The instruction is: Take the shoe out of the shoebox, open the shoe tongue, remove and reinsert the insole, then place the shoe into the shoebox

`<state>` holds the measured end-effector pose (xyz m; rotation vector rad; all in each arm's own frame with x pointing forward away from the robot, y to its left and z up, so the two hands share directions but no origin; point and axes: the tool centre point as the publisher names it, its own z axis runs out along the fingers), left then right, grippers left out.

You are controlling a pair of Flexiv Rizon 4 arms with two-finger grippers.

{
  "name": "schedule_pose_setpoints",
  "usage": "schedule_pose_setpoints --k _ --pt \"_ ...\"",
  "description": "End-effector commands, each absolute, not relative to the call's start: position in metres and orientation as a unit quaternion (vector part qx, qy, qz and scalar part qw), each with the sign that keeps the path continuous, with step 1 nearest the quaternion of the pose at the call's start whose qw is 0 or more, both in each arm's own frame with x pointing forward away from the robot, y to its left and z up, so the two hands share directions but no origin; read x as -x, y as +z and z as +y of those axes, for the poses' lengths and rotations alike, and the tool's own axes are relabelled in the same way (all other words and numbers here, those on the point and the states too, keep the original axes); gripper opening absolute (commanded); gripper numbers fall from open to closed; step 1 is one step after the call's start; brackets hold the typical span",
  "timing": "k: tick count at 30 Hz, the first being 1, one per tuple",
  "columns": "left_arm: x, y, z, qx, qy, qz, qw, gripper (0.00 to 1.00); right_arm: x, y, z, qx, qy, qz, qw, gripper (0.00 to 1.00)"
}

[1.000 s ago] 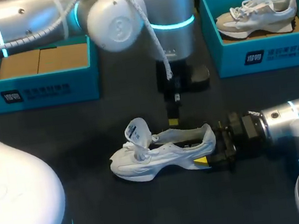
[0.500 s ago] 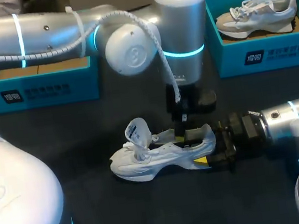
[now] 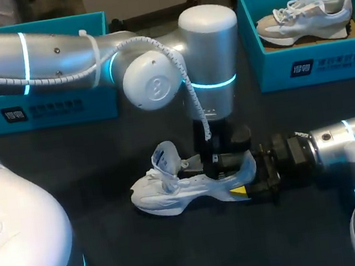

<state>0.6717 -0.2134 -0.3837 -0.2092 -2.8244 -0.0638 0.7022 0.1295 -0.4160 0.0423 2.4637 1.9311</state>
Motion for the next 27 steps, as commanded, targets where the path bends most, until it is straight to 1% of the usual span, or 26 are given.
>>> schedule_pose_setpoints --k 1,14,15,16,17,19,20,23,27 --pt "-0.673 -0.386 -0.205 0.071 -0.016 -0.984 0.161 0.00 -0.703 -0.417 0.130 -0.013 0.615 0.789 0.004 0.00" --pt "-0.668 -0.399 -0.204 0.066 -0.019 -0.985 0.160 0.00 -0.703 -0.417 0.130 -0.013 0.615 0.789 0.004 0.00" --pt "-0.667 -0.399 -0.204 0.066 -0.019 -0.985 0.157 0.02 -0.703 -0.417 0.130 -0.013 0.615 0.789 0.004 0.00" --pt "-0.667 -0.399 -0.204 0.066 -0.019 -0.985 0.156 0.09 -0.703 -0.417 0.130 -0.013 0.615 0.789 0.004 0.00" --pt "-0.666 -0.399 -0.204 0.067 -0.021 -0.986 0.151 0.13 -0.703 -0.417 0.130 -0.013 0.615 0.789 0.004 0.00" --pt "-0.666 -0.399 -0.204 0.068 -0.022 -0.986 0.150 0.15 -0.703 -0.417 0.130 -0.013 0.615 0.789 0.004 0.00" --pt "-0.666 -0.399 -0.204 0.069 -0.023 -0.987 0.144 0.21 -0.703 -0.417 0.130 -0.013 0.615 0.789 0.004 0.00" --pt "-0.667 -0.402 -0.205 0.066 -0.023 -0.990 0.125 0.24 -0.703 -0.417 0.130 -0.013 0.615 0.789 0.004 0.00" --pt "-0.672 -0.409 -0.207 0.059 -0.029 -0.993 0.100 0.22 -0.703 -0.417 0.130 -0.013 0.615 0.789 0.004 0.00"
